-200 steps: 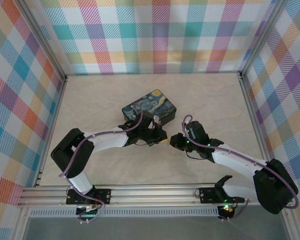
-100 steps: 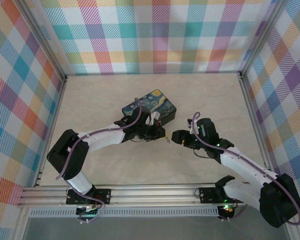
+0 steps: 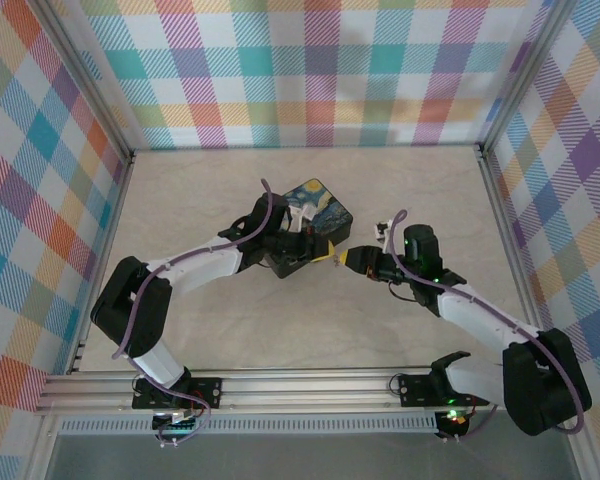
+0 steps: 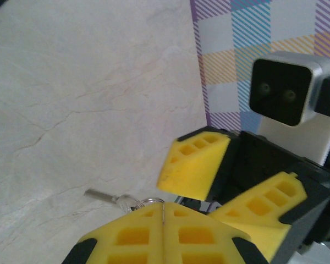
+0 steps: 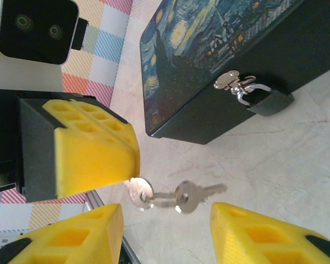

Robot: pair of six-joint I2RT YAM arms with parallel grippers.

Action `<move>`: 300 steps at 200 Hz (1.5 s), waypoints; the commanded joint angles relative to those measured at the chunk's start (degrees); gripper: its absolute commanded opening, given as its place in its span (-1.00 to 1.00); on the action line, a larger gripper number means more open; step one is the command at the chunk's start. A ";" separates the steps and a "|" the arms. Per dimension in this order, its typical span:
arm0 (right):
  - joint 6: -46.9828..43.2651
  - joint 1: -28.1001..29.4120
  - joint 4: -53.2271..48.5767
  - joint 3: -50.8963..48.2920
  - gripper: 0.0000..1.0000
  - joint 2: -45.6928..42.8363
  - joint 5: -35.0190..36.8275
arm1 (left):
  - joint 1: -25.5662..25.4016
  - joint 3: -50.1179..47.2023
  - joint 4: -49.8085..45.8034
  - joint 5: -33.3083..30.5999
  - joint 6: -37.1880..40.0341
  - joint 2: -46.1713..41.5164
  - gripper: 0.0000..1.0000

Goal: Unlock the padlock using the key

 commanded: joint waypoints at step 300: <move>9.86 -1.90 25.81 -0.98 -0.93 2.40 -9.76 | 2.02 0.14 10.58 6.06 -5.11 -0.24 -1.00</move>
